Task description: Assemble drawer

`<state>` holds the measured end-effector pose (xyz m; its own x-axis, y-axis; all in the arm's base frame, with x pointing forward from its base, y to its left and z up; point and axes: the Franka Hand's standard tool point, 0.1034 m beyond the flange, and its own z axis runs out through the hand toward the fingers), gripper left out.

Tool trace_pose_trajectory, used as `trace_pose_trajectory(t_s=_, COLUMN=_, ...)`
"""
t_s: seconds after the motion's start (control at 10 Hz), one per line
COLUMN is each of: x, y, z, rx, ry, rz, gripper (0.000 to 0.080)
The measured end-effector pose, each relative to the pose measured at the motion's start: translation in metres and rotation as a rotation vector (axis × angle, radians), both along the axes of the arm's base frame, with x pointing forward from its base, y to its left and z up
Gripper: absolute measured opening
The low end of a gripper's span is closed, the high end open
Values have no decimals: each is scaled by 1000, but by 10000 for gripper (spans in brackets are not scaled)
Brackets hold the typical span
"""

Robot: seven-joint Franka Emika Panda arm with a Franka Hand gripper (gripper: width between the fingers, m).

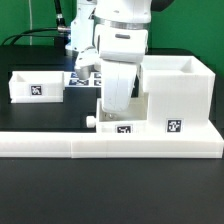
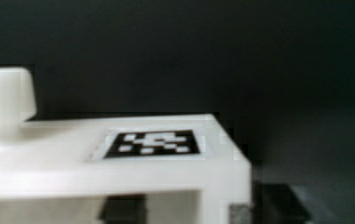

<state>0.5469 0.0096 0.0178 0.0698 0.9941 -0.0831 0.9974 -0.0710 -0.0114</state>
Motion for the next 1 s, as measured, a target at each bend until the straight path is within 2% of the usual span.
trace_pose_trajectory(t_s=0.1, x=2, y=2, z=4, rx=0, ry=-3, rz=1, gripper=468)
trace_pose_trajectory(t_s=0.2, x=4, y=4, z=10, rx=-4, ry=4, rz=3, gripper=615)
trace_pose_trajectory(t_s=0.4, x=7, y=-2, z=28, rx=-14, ry=14, rz=16, gripper=644)
trace_pose_trajectory(t_s=0.7, x=6, y=-40, z=40, rx=-23, ry=38, rz=67, gripper=649)
trace_pose_trajectory(t_s=1.0, x=5, y=-40, z=39, rx=-19, ry=40, rz=62, gripper=649)
